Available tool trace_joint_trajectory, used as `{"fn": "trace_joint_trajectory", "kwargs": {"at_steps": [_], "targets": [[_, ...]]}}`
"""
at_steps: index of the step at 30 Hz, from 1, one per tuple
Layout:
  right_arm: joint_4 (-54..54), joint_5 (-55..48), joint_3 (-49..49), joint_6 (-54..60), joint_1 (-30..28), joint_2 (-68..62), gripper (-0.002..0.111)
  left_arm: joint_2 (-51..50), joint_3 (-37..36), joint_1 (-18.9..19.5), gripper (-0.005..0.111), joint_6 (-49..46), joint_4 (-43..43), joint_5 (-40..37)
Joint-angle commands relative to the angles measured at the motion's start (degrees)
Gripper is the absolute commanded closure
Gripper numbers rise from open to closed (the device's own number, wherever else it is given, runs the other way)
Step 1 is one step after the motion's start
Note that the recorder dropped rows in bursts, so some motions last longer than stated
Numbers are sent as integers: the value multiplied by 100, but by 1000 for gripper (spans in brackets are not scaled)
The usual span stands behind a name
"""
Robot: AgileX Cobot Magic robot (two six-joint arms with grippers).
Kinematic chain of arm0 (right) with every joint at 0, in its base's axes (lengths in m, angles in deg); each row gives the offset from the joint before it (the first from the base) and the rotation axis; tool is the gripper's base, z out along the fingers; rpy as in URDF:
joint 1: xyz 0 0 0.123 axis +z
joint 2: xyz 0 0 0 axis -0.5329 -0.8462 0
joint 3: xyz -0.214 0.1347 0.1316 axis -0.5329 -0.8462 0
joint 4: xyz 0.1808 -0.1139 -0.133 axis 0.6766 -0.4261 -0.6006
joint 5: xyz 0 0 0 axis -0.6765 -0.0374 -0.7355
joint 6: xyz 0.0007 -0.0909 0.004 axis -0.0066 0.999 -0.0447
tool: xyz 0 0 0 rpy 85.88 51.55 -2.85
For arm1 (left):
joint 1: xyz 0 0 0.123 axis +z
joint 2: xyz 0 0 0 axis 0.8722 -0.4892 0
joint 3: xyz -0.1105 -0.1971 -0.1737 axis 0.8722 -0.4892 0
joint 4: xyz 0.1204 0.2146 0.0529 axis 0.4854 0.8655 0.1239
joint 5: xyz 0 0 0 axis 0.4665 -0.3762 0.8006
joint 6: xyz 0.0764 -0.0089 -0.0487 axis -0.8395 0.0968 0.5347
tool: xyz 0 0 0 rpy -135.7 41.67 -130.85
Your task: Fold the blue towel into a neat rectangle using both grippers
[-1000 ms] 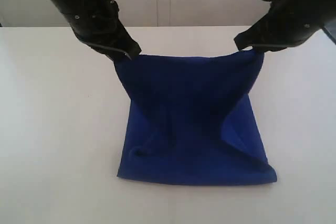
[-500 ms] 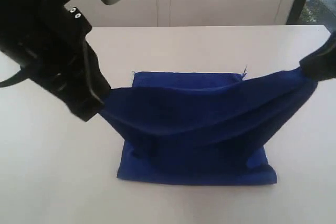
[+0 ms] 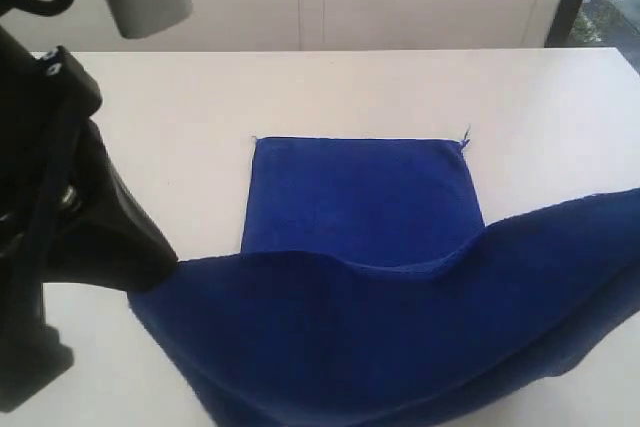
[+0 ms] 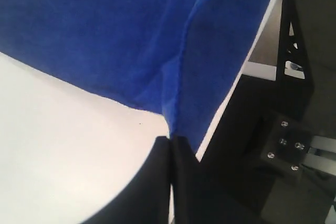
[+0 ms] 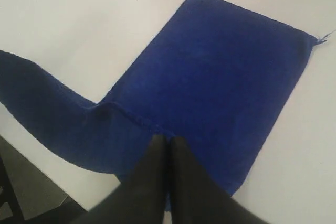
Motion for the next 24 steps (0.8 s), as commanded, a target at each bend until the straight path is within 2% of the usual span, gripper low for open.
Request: {"fn": "trace_joint_trajectory", "kwargs": {"at_steps": [1,6,12,17,24], "targets": [[104,15,-37,14,-5,62,108,171,-27,-47,107,118,-165,-418],[46,15,-37,15,-5,62,108,229,-27,-47,107,118,-180,-403],[-278,15,-305,-90,-5,62,108,152,-27,-47,107,118,183,-295],[-893,15,-507,-115,-5,48,108,126,-307,-47,107,128,867,365],[-1146,376,-507,-126,-5,-106,108,-48,-653,-32,107,143,1175,1383]]}}
